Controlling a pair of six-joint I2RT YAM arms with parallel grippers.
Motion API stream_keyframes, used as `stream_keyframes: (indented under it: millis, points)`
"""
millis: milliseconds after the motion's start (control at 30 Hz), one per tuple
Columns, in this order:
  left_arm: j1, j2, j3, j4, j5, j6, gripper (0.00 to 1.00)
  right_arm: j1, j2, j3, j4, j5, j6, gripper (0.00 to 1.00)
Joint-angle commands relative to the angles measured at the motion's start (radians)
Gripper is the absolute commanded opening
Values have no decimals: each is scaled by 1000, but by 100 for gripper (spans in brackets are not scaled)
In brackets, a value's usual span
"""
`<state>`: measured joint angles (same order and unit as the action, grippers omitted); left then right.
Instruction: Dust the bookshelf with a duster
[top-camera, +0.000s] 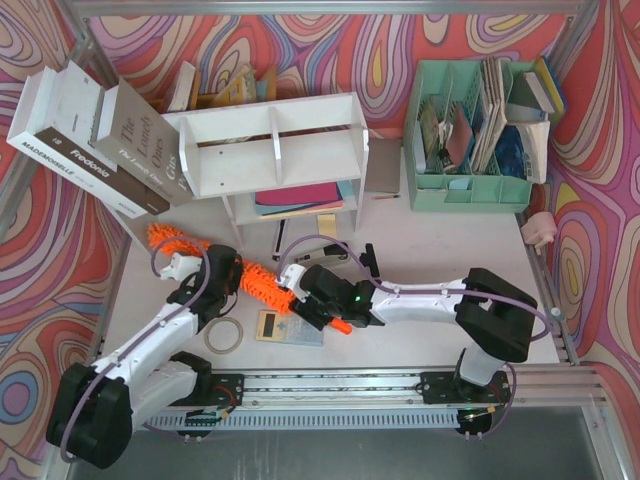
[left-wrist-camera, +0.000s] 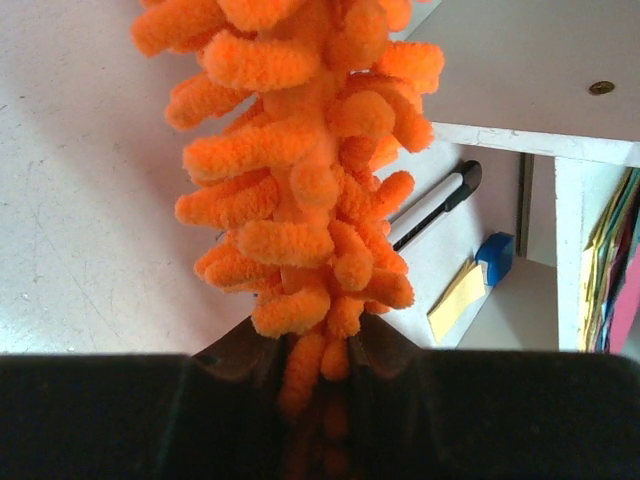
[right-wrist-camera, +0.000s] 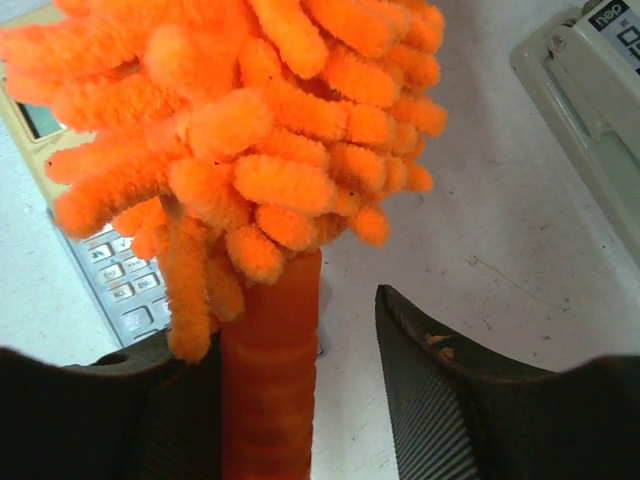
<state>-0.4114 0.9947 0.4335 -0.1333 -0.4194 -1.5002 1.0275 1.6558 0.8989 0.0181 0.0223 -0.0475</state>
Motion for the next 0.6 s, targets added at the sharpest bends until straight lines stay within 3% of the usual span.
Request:
stream_keyframes:
  millis: [0,167,467,533,567]
  points:
    - [5,-56,1,-19,30,-44,0,5,36,24,25,67,12,50]
    - [5,-93,-5,-58,35,-55,0,5,41,33,36,94,11,42]
    - [5,-100,-22,-96,28,-66,0,7,-15,32,12,54,-17,14]
    - [5,-101,-23,-102,23,-68,5,8,-32,27,-1,43,-25,11]
    - [5,-103,-21,-113,20,-72,13,8,-40,23,-12,39,-32,10]
